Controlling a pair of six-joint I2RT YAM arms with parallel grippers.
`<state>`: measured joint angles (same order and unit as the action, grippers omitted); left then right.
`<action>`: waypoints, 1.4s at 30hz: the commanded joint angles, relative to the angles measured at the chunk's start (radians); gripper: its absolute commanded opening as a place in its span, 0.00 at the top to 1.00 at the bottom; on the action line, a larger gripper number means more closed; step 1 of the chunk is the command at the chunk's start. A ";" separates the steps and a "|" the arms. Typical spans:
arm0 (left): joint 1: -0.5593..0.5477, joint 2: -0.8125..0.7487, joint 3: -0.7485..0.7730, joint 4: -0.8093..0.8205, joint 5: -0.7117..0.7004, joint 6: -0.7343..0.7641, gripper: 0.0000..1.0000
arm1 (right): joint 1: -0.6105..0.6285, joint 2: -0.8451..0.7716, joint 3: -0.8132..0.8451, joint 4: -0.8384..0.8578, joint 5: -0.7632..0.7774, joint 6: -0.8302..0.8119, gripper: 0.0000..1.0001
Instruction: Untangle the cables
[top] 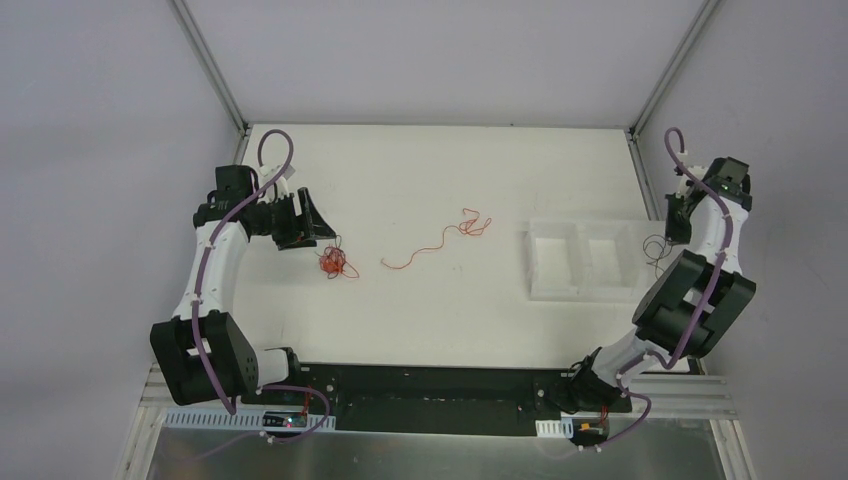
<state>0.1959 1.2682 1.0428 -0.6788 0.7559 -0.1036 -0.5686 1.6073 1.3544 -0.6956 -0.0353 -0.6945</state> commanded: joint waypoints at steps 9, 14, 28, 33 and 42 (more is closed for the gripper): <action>-0.007 0.017 0.022 -0.001 0.013 0.030 0.34 | 0.050 0.028 0.023 0.116 0.256 -0.057 1.00; -0.007 0.016 0.030 0.002 0.013 0.027 0.34 | 0.074 0.036 -0.011 0.162 0.347 -0.098 1.00; -0.006 0.014 0.039 0.002 0.012 0.022 0.34 | 0.118 0.087 0.005 0.078 0.377 -0.099 0.78; -0.006 0.015 0.034 0.002 0.012 0.023 0.34 | 0.127 0.066 0.066 -0.013 0.312 -0.061 0.68; -0.031 0.016 0.036 0.003 0.044 0.022 0.30 | 0.284 -0.043 0.283 -0.338 -0.127 0.136 0.29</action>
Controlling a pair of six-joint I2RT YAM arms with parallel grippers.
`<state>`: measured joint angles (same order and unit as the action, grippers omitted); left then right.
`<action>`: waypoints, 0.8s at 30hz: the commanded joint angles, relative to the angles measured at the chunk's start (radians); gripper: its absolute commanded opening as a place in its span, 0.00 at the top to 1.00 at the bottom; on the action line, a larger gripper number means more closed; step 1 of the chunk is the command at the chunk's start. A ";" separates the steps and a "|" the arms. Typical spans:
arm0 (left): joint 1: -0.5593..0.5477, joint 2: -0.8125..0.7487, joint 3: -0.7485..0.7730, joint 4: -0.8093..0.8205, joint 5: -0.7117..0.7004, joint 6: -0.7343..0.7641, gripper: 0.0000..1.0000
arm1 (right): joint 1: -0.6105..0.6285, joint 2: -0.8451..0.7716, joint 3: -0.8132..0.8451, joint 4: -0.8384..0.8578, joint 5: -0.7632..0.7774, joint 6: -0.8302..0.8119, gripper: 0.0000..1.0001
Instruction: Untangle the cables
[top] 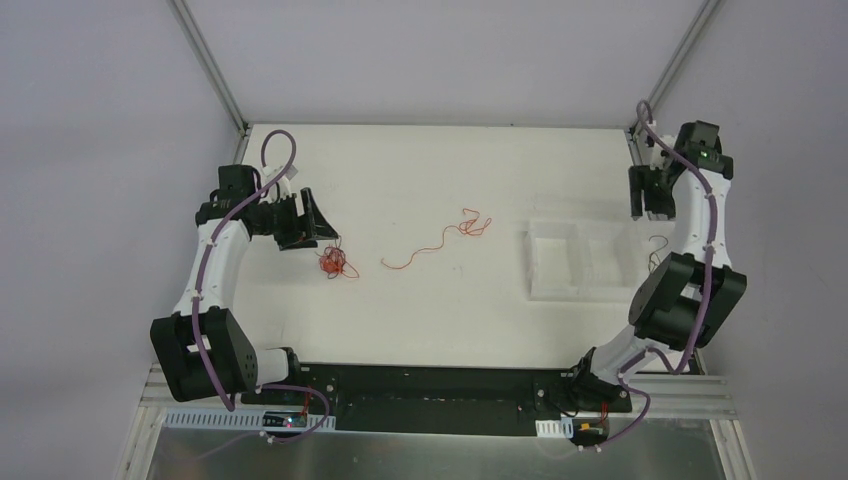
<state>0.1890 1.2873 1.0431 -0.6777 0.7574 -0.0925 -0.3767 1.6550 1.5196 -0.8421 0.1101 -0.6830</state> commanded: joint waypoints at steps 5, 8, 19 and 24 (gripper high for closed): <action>-0.053 -0.017 0.048 0.005 0.071 0.009 0.26 | 0.357 -0.065 0.150 -0.194 -0.368 0.277 0.23; -0.066 -0.037 0.049 0.004 0.071 0.014 0.20 | 0.533 -0.016 0.160 -0.135 -0.335 0.346 0.18; -0.069 -0.078 0.025 0.006 0.034 -0.008 0.20 | 0.860 0.404 0.414 -0.094 -0.120 0.587 0.04; -0.070 -0.072 0.024 0.021 0.040 -0.041 0.20 | 0.903 0.493 0.432 -0.067 -0.049 0.628 0.00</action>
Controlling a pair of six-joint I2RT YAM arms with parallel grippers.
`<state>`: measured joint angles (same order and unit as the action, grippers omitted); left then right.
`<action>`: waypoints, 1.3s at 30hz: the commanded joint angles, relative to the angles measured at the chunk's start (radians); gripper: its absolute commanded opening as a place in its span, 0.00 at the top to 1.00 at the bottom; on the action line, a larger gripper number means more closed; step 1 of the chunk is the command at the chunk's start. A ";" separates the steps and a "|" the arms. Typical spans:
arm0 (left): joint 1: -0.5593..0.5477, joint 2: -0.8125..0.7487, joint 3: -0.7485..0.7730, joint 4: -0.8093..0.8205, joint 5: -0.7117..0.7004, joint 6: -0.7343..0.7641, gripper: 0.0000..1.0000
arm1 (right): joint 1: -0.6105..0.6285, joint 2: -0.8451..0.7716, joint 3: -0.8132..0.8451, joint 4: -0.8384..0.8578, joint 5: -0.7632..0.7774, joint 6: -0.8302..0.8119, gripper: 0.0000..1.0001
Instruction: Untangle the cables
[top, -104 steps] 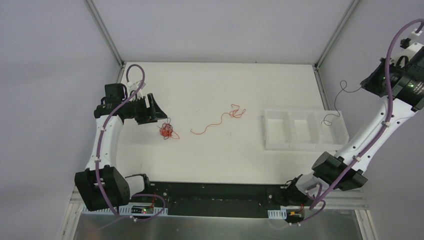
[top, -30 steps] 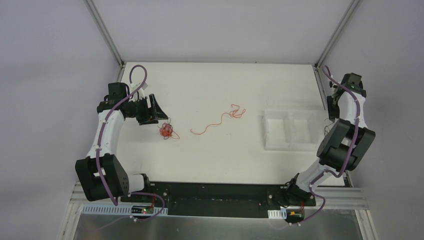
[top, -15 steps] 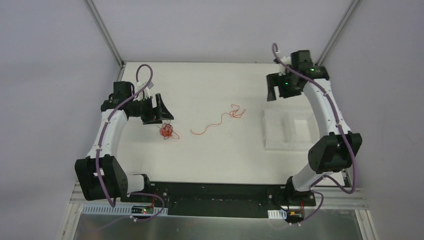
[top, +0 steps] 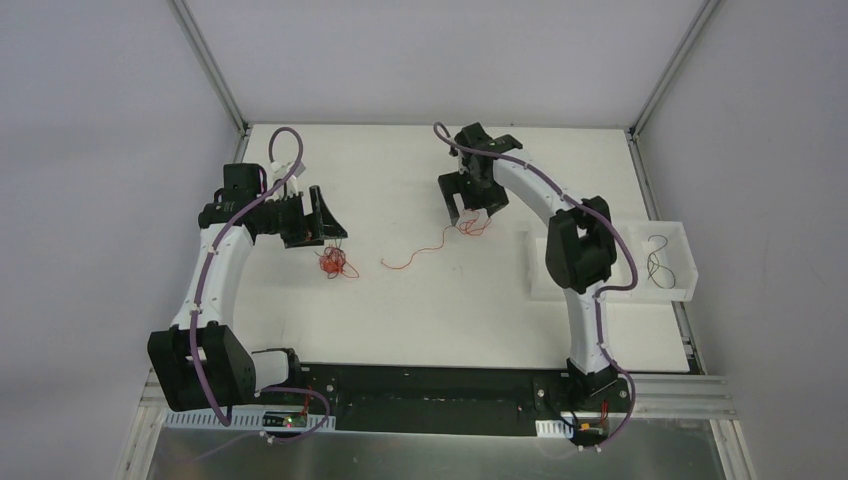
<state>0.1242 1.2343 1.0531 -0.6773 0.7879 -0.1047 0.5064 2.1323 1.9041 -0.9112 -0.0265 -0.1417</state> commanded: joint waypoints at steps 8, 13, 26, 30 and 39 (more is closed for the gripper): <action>-0.005 0.004 0.017 0.046 0.029 -0.052 0.20 | 0.033 0.104 0.030 0.056 0.075 0.062 0.02; -0.005 0.005 0.011 0.054 0.027 -0.056 0.20 | 0.032 0.135 0.020 0.084 0.049 0.038 0.10; -0.005 -0.001 0.008 0.064 0.024 -0.064 0.21 | 0.017 0.107 -0.010 0.108 -0.043 0.019 0.88; -0.005 -0.022 0.004 0.064 0.023 -0.061 0.21 | -0.015 -0.054 -0.053 0.077 -0.134 0.021 1.00; -0.005 -0.081 0.006 0.064 0.029 -0.073 0.21 | -0.266 -0.463 -0.135 -0.059 -0.501 0.051 1.00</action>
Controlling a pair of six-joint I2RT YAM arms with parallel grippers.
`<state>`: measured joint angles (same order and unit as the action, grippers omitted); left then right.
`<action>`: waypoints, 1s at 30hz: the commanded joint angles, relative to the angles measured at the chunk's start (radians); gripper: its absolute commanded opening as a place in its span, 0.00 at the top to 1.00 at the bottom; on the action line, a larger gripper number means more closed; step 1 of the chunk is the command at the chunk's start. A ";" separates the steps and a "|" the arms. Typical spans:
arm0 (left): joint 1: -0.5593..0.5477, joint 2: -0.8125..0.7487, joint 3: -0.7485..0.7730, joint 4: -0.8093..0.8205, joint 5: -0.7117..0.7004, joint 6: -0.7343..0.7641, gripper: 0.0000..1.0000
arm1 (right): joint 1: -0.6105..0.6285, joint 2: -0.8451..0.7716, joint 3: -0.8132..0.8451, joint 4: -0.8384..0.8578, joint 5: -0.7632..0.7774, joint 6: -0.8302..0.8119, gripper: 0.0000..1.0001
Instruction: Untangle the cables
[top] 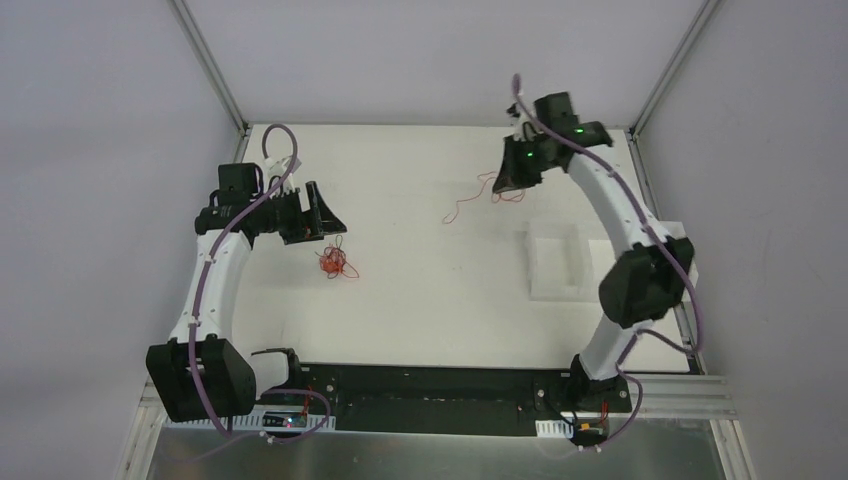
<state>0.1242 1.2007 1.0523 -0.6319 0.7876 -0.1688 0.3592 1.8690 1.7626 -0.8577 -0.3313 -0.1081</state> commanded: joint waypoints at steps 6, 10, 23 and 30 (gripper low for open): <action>-0.005 -0.072 0.014 0.019 0.026 -0.015 0.22 | -0.350 -0.367 -0.004 -0.286 -0.183 -0.038 1.00; -0.005 -0.087 0.007 0.018 0.025 -0.017 0.21 | -0.583 -0.505 -0.080 -0.347 -0.115 -0.078 1.00; -0.006 -0.091 -0.011 0.019 0.028 -0.011 0.22 | -0.950 -0.701 -0.286 -0.307 0.388 -0.008 1.00; -0.005 -0.078 -0.004 0.018 0.028 -0.008 0.22 | -0.953 -0.697 -0.351 -0.198 0.507 0.082 1.00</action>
<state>0.1242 1.1290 1.0481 -0.6319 0.7883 -0.1749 -0.5880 1.1770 1.4448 -1.1343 0.0620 -0.1028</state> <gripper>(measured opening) 0.786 0.013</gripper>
